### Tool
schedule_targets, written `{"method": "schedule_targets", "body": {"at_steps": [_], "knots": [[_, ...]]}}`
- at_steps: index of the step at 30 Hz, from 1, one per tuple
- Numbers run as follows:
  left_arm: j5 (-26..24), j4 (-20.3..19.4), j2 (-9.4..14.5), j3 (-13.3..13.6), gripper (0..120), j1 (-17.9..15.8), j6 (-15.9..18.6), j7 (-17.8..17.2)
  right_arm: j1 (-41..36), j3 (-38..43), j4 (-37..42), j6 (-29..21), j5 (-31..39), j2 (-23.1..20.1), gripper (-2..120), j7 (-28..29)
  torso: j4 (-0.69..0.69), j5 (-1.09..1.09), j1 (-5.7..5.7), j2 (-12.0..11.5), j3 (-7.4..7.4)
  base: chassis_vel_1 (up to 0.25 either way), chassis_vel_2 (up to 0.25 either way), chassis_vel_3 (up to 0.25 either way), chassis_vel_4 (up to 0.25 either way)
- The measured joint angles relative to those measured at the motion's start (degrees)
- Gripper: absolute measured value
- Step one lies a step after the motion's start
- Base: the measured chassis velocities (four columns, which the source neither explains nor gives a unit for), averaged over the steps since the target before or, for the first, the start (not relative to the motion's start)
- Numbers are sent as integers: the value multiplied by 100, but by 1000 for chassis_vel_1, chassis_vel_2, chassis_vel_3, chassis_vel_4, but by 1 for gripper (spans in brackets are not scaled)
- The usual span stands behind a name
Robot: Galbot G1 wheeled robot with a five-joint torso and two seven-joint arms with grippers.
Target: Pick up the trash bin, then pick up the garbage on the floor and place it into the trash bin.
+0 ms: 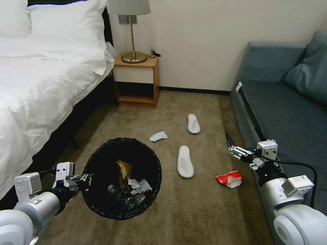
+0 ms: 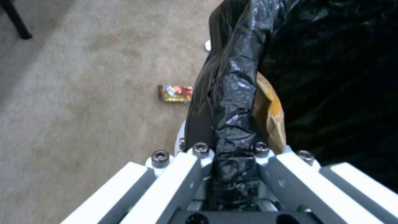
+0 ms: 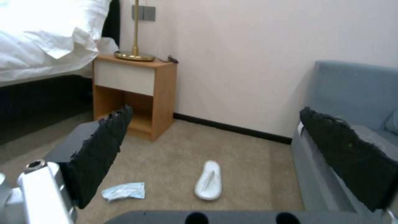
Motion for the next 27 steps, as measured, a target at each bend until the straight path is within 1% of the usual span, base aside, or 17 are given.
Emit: {"method": "schedule_targets", "body": {"at_steps": [4,6,7,9,14,21,26,27], "knots": [[-16,3,25,24,2,-42,0,-2,-5,-3,1,-3,10,6,100,0,0,-2,0,0,1,-155,176,147,-161],[-24,3,38,52,2,-73,0,-5,-19,-5,2,-7,12,6,100,0,0,1,1,-1,2,-165,177,167,-166],[-27,5,38,91,2,-111,0,-25,-30,-5,5,-10,12,7,100,-1,1,-2,1,-1,2,-160,153,166,-177],[-44,5,42,128,2,-157,0,-57,-39,-5,8,-13,13,4,100,-3,1,0,2,-1,2,-150,152,136,-156],[-69,5,81,137,2,-207,0,-72,-59,-2,16,-17,23,-4,100,-3,-1,0,2,-1,1,-145,116,132,-139],[-81,6,91,154,2,-246,0,-87,-105,-2,39,-20,24,2,100,-10,2,-1,1,-1,1,-110,140,130,-130],[-220,7,87,213,2,-450,0,-199,-259,1,86,-100,43,-34,100,3,-1,0,2,-2,2,-139,101,127,-120],[-220,7,87,213,2,-450,0,-199,-259,1,86,-100,43,-34,100,3,-1,0,2,-2,2,-113,68,121,-75]]}}
